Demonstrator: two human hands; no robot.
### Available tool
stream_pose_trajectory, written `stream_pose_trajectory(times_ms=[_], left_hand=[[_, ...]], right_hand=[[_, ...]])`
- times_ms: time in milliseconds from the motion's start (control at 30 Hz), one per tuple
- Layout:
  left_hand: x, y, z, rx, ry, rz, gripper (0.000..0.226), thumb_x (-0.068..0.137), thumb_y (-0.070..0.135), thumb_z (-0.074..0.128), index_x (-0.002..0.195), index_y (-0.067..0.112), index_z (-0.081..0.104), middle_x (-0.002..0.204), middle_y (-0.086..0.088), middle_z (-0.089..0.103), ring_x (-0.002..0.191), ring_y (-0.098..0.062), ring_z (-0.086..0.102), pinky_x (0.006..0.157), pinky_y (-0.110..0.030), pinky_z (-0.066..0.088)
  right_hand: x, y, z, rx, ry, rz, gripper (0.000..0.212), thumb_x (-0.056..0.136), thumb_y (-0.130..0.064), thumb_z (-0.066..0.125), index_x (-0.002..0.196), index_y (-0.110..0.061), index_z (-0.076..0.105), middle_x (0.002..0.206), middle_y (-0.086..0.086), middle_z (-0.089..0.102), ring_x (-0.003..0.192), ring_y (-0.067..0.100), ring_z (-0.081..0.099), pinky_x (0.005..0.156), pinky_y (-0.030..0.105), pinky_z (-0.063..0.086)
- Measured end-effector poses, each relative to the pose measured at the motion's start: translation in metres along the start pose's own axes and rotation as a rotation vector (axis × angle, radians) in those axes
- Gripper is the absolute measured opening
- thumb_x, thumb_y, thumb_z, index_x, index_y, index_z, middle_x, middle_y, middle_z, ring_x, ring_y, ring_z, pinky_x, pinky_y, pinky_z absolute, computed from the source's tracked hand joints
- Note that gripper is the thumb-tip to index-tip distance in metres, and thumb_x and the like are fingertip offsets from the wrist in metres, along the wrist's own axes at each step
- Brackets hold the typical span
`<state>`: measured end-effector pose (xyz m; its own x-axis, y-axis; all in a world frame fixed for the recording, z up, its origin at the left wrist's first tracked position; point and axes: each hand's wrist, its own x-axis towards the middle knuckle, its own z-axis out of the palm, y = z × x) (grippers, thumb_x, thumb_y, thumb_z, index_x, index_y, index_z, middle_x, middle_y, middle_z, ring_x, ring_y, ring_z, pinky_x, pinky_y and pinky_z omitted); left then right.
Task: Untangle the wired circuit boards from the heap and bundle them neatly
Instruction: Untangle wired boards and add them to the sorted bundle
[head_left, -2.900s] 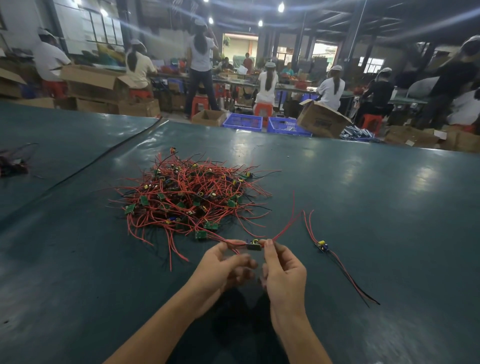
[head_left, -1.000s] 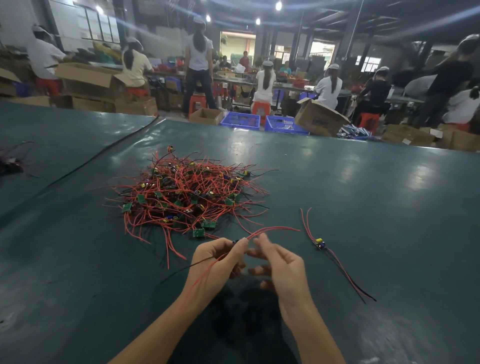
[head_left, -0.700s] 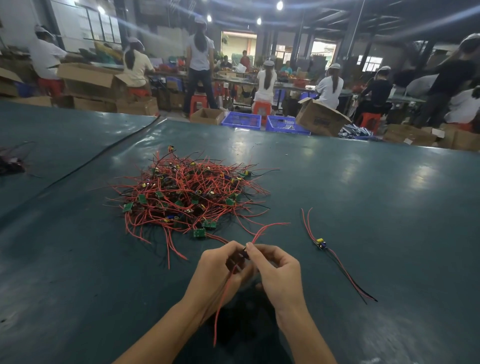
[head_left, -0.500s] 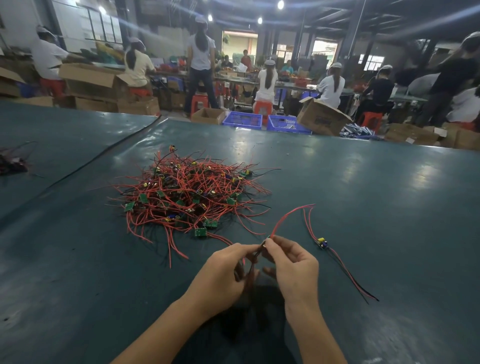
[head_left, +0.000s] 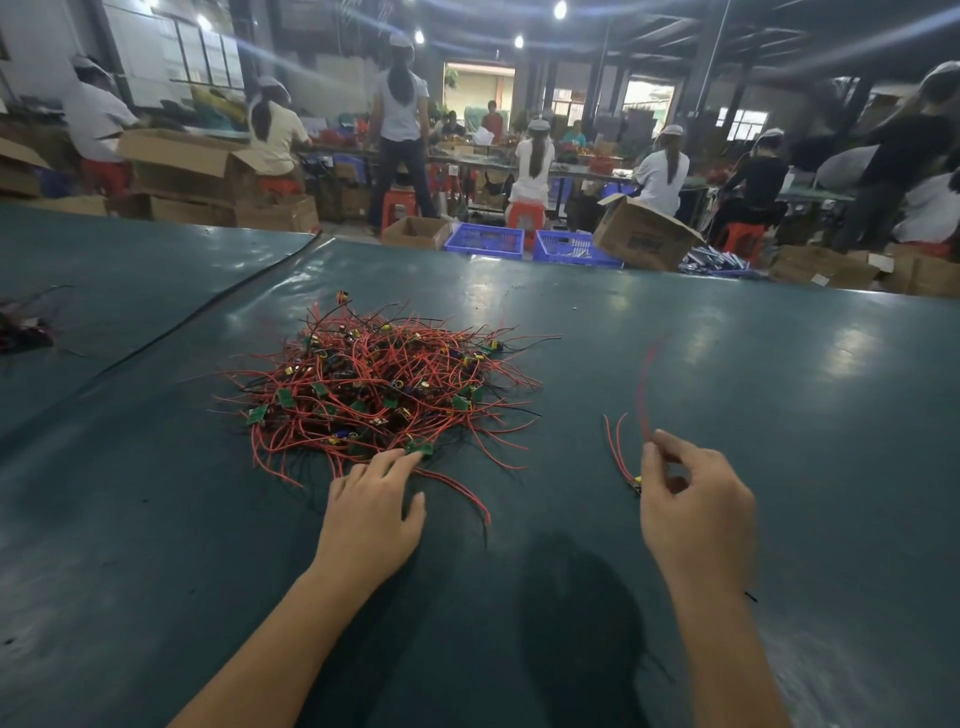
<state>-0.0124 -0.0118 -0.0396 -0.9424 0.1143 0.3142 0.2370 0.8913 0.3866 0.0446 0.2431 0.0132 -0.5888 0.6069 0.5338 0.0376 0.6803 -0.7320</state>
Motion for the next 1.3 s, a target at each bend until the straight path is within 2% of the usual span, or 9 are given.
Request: stream_pose_trajectory(times_ms=[300, 433, 567, 700, 800, 900, 1000, 1133, 1300], left_hand=[[-0.001, 0.004, -0.007, -0.188, 0.082, 0.067, 0.044, 0.091, 0.018, 0.064, 0.134, 0.014, 0.054, 0.099, 0.006, 0.054, 0.088, -0.016, 0.055, 0.087, -0.039, 0.049], [-0.003, 0.014, -0.013, -0.298, 0.342, 0.208, 0.043, 0.087, 0.012, 0.070, 0.128, 0.012, 0.059, 0.098, 0.006, 0.058, 0.084, -0.012, 0.056, 0.081, -0.041, 0.053], [-0.008, 0.025, -0.012, -0.360, 0.544, 0.381, 0.032, 0.090, 0.019, 0.066, 0.119, 0.007, 0.063, 0.106, -0.001, 0.063, 0.096, -0.017, 0.062, 0.083, -0.041, 0.055], [-0.012, 0.032, -0.010, -0.419, 0.601, 0.465, 0.025, 0.090, 0.020, 0.064, 0.114, 0.010, 0.064, 0.106, -0.003, 0.063, 0.100, -0.018, 0.062, 0.085, -0.039, 0.054], [-0.013, 0.034, -0.009, -0.435, 0.601, 0.472, 0.023, 0.089, 0.016, 0.067, 0.110, 0.009, 0.066, 0.104, -0.002, 0.062, 0.098, -0.013, 0.061, 0.088, -0.028, 0.052], [-0.011, 0.033, -0.009, -0.498, 0.564, 0.365, 0.023, 0.084, 0.007, 0.074, 0.106, 0.005, 0.069, 0.100, 0.000, 0.064, 0.092, -0.002, 0.059, 0.087, -0.013, 0.047], [-0.007, 0.030, -0.011, -0.635, 0.554, 0.153, 0.026, 0.080, 0.008, 0.076, 0.105, 0.015, 0.069, 0.095, 0.006, 0.066, 0.085, -0.004, 0.062, 0.080, -0.013, 0.049], [-0.003, 0.025, -0.013, -0.859, 0.533, -0.104, 0.026, 0.082, 0.016, 0.076, 0.103, 0.027, 0.066, 0.096, 0.008, 0.070, 0.084, -0.004, 0.066, 0.079, -0.018, 0.054], [-0.010, 0.033, -0.012, -0.718, 0.534, 0.235, 0.025, 0.080, 0.010, 0.076, 0.104, 0.016, 0.069, 0.098, 0.005, 0.069, 0.088, -0.006, 0.066, 0.079, -0.020, 0.053]], right_hand=[[-0.011, 0.013, 0.015, -0.176, -0.165, 0.075, 0.039, 0.093, -0.029, 0.062, 0.130, -0.017, 0.062, 0.103, 0.005, 0.071, 0.101, 0.032, 0.062, 0.090, 0.043, 0.048], [-0.034, -0.007, 0.019, 0.038, -0.084, -0.205, 0.014, 0.091, -0.026, 0.067, 0.085, -0.016, 0.075, 0.078, -0.004, 0.070, 0.074, 0.023, 0.064, 0.076, 0.046, 0.052], [-0.063, -0.028, 0.027, 0.330, -0.334, -0.163, 0.057, 0.088, -0.057, 0.054, 0.058, -0.010, 0.062, 0.052, 0.001, 0.056, 0.049, 0.017, 0.050, 0.051, 0.037, 0.044], [-0.082, -0.041, 0.039, 0.570, -0.620, 0.183, 0.059, 0.084, -0.067, 0.050, 0.100, -0.016, 0.074, 0.073, 0.016, 0.066, 0.057, 0.018, 0.054, 0.054, 0.033, 0.046], [-0.085, -0.044, 0.041, 0.638, -0.704, 0.290, 0.080, 0.079, -0.062, 0.049, 0.151, -0.031, 0.030, 0.105, 0.031, 0.058, 0.081, 0.034, 0.064, 0.064, 0.046, 0.055], [-0.086, -0.044, 0.038, 0.683, -0.762, 0.301, 0.083, 0.079, -0.063, 0.048, 0.149, -0.045, 0.010, 0.142, 0.020, 0.042, 0.096, 0.019, 0.062, 0.058, 0.034, 0.059], [-0.087, -0.044, 0.038, 0.695, -0.723, 0.313, 0.081, 0.079, -0.061, 0.051, 0.148, -0.049, 0.011, 0.159, -0.005, 0.025, 0.101, 0.033, 0.060, 0.059, 0.035, 0.060], [-0.084, -0.045, 0.038, 0.687, -0.694, 0.320, 0.063, 0.091, -0.045, 0.055, 0.148, -0.034, 0.033, 0.134, -0.013, 0.051, 0.090, 0.018, 0.070, 0.053, 0.030, 0.056], [-0.087, -0.051, 0.041, 0.714, -0.743, 0.368, 0.028, 0.093, -0.041, 0.057, 0.106, -0.021, 0.071, 0.081, -0.007, 0.071, 0.051, 0.008, 0.055, 0.042, 0.024, 0.042]])
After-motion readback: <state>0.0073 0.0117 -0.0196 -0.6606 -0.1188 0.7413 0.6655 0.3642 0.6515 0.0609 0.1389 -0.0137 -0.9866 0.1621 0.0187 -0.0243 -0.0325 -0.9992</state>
